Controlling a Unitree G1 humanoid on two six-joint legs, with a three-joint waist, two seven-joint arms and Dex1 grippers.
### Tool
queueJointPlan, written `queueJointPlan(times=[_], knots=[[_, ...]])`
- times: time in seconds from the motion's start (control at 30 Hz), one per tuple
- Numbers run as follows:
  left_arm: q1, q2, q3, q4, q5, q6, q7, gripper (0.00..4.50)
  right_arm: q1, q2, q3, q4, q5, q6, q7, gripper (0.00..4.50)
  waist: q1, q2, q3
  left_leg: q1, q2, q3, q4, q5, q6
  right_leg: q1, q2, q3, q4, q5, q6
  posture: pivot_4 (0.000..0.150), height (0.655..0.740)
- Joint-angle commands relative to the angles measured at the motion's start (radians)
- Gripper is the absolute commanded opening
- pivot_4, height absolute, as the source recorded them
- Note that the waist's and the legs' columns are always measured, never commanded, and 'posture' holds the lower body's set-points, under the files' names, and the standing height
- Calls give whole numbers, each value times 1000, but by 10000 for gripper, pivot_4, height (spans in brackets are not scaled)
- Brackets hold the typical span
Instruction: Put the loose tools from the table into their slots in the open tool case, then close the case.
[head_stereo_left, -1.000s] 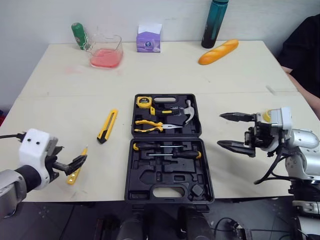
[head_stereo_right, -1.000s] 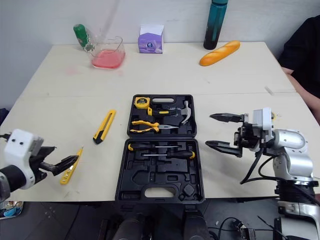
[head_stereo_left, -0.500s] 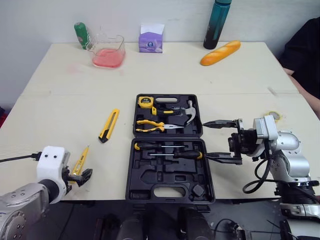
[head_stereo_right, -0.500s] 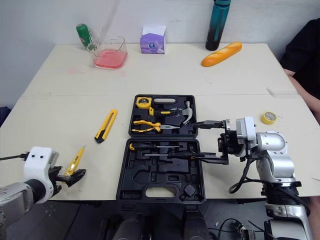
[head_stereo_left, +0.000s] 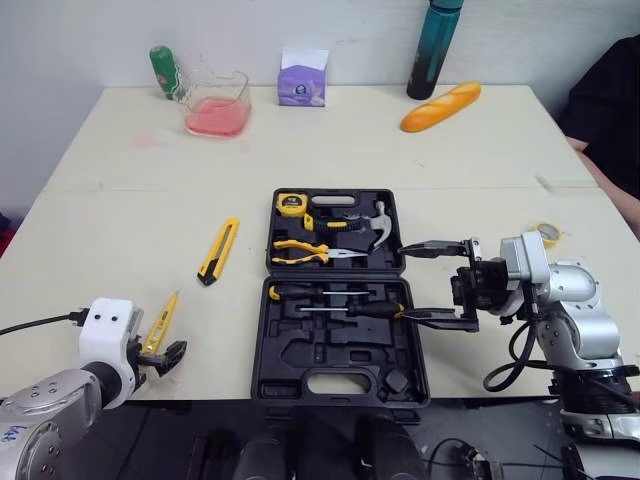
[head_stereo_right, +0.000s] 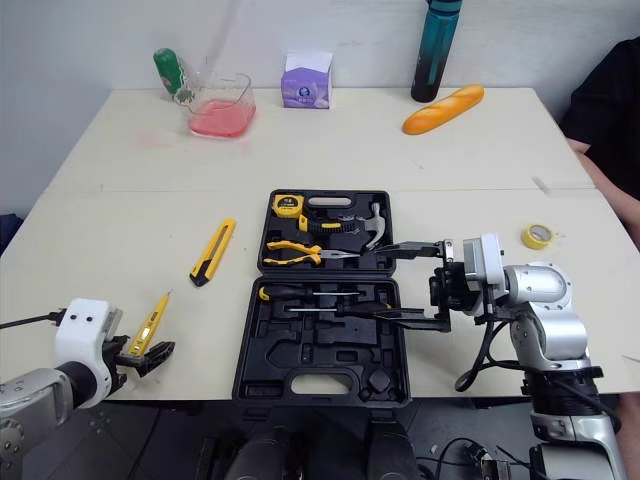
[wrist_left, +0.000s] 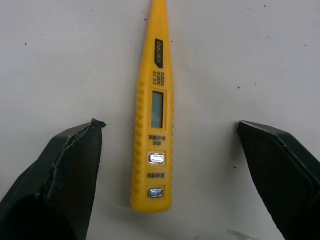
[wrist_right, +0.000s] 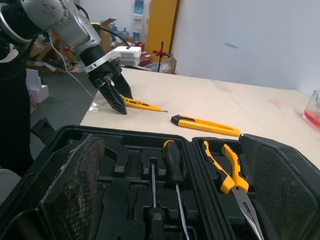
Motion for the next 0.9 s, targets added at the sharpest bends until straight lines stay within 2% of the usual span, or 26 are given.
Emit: queueJointPlan(times=[0.03,0.2,0.27,0.53,0.7,0.8,0.87,0.9], knots=[[41,0,-3,50,43,-13,-1,32104,-2,-9,-14,-40,7,-3,-12,45000,-1,0,0,0,0,0,0,0,0,0,0,0,0,0,0,1500,7400],[85,5,-3,94,58,-57,-15,9246,6,-12,-15,-34,3,-10,-10,45000,-5,3,-2,1,1,0,0,0,-1,0,-1,0,1,-1,-2,1500,7400],[97,5,-3,102,62,-70,-16,4252,6,-12,-17,-32,2,-11,-9,45000,-7,4,-2,2,1,0,0,0,-1,0,-1,0,1,-1,-2,1500,7400],[120,-21,24,125,53,-186,-37,4237,30,-20,-29,-18,-2,-30,3,45000,-7,6,-3,4,2,2,-2,0,-2,0,-1,0,1,-2,-3,1500,7400],[121,-16,101,146,38,-297,-82,4120,40,-32,-36,-4,-5,-48,13,45000,-6,5,-3,5,3,2,-2,0,-2,0,-2,0,2,-2,-3,1500,7400],[145,-7,133,152,31,-401,-138,3097,44,-39,-43,2,-5,-56,16,45000,-6,4,-3,4,3,2,-2,-1,-2,0,-1,0,1,-2,-3,1500,7400],[147,-16,181,151,-10,-470,-196,472,47,-46,-49,9,-4,-61,14,45000,-5,3,-2,2,3,2,-2,-1,-2,-1,-2,-1,0,-2,-3,1500,7400],[158,6,192,145,-24,-536,-267,466,51,-52,-56,15,-5,-65,15,45000,-5,2,-2,1,2,2,-1,-1,-1,-2,-2,-1,0,-2,-3,1500,7400]])
